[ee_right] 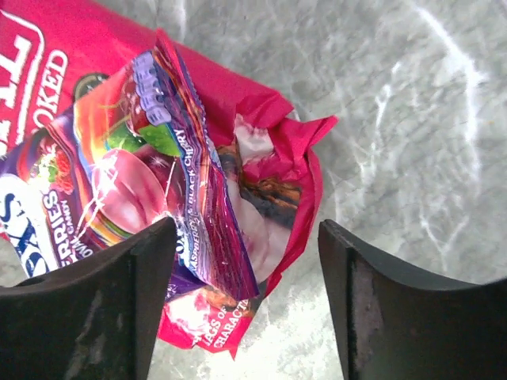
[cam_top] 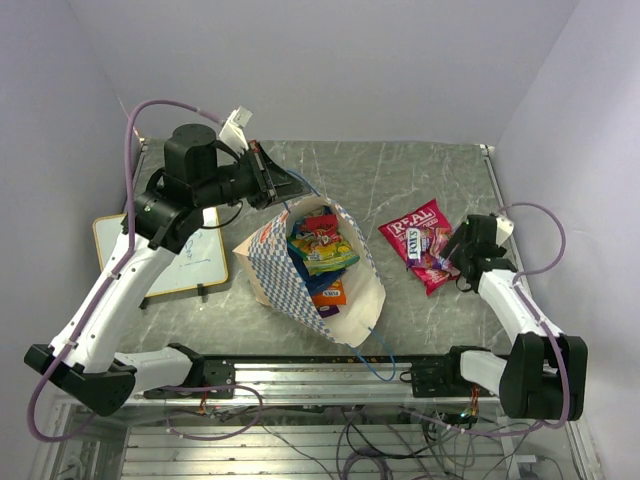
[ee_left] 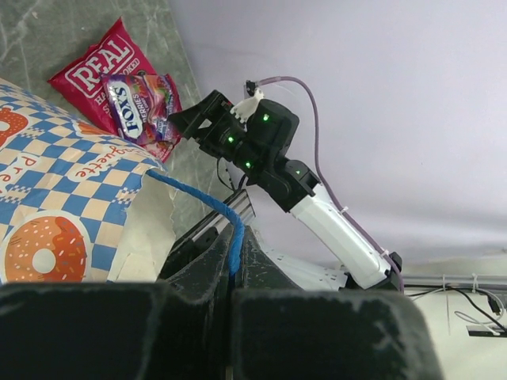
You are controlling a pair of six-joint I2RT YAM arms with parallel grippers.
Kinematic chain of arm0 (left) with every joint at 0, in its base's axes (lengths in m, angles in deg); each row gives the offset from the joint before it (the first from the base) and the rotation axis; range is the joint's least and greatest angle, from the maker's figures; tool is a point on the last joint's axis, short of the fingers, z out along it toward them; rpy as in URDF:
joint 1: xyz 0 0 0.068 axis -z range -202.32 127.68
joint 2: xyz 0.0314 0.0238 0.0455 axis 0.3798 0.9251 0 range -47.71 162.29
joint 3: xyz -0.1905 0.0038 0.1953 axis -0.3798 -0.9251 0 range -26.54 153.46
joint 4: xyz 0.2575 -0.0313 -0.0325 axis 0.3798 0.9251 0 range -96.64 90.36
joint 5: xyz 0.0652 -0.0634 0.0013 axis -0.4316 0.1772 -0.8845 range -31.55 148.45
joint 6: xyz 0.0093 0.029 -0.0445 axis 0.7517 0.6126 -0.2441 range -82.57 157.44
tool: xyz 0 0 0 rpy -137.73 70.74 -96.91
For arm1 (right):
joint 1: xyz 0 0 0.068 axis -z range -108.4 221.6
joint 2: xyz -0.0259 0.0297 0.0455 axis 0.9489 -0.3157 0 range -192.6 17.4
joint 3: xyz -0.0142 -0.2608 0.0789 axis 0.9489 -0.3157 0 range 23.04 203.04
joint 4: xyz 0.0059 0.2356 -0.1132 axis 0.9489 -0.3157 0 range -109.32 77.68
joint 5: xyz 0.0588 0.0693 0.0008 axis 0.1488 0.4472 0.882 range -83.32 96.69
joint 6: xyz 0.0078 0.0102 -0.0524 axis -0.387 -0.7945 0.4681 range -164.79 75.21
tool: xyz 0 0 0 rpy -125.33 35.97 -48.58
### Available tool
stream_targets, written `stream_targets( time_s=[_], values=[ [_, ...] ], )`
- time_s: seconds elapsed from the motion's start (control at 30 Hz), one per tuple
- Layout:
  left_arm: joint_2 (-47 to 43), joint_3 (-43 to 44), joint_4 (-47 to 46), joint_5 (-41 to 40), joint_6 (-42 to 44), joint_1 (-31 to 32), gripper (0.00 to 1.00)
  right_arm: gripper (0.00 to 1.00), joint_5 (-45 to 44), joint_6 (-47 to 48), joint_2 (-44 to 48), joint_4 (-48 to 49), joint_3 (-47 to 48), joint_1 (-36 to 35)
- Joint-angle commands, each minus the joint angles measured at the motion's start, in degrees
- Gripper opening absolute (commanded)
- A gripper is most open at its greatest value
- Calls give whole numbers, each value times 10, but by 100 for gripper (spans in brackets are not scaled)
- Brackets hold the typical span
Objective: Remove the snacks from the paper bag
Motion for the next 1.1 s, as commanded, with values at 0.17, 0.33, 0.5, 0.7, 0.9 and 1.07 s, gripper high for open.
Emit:
stream_targets(
  time_s=[0.17,0.33,0.5,0.7,0.9,1.07],
  values=[
    [-14,-8,-55,39,-8,-5,7,79,29,38,71,-149,143,-29],
    [-11,-1,-57,57,11,-5,7,78,182,80,94,-109,196,-135],
    [-15,6,-40,74,47,-4,7,77,317,123,121,-49,219,-240],
    [-39,-31,-38,85,53,-3,7,76,412,286,152,-43,232,-363],
    [-53,-54,-62,80,26,-1,7,68,523,505,164,-78,220,-462],
    [-48,-38,-51,78,27,2,7,64,524,660,116,-99,224,-518]
  ],
)
